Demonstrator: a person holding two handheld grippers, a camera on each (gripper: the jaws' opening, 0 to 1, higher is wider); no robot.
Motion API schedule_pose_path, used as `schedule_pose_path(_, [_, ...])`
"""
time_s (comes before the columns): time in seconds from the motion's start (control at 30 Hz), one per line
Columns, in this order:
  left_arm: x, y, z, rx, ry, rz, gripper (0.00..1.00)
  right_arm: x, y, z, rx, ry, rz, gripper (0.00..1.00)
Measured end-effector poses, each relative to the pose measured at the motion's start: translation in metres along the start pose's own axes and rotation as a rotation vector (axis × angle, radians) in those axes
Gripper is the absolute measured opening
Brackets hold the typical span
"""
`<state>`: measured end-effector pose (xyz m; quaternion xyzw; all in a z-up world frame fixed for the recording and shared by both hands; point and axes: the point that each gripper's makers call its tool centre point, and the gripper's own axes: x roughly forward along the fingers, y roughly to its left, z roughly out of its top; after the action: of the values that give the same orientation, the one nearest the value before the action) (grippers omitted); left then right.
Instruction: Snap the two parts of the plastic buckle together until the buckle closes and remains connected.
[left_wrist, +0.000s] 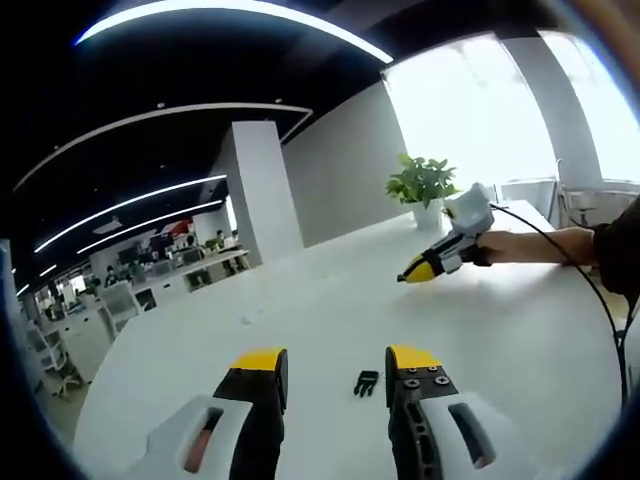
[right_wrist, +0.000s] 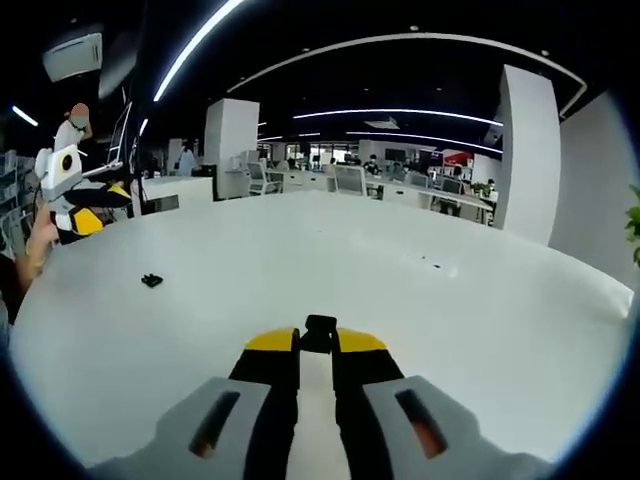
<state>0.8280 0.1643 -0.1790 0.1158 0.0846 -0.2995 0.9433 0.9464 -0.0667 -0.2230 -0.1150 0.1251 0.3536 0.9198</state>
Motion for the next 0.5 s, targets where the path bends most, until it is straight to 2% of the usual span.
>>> schedule_pose_path(0.2, [-0.001,0.002,0.000,-0.002,0.001,0.003,0.40,-0.005,0.016,0.006,-0.026,-0.016,0.037,0.12])
schedule_pose_path(0.33, [-0.002,0.004,0.000,-0.007,-0.001,0.005,0.40,-0.009,0.030,0.012,-0.080,-0.023,0.065,0.12])
schedule_pose_path(0.5, [-0.003,0.003,-0.002,-0.003,0.007,0.004,0.40,-0.009,0.042,0.017,-0.094,-0.036,0.093,0.12])
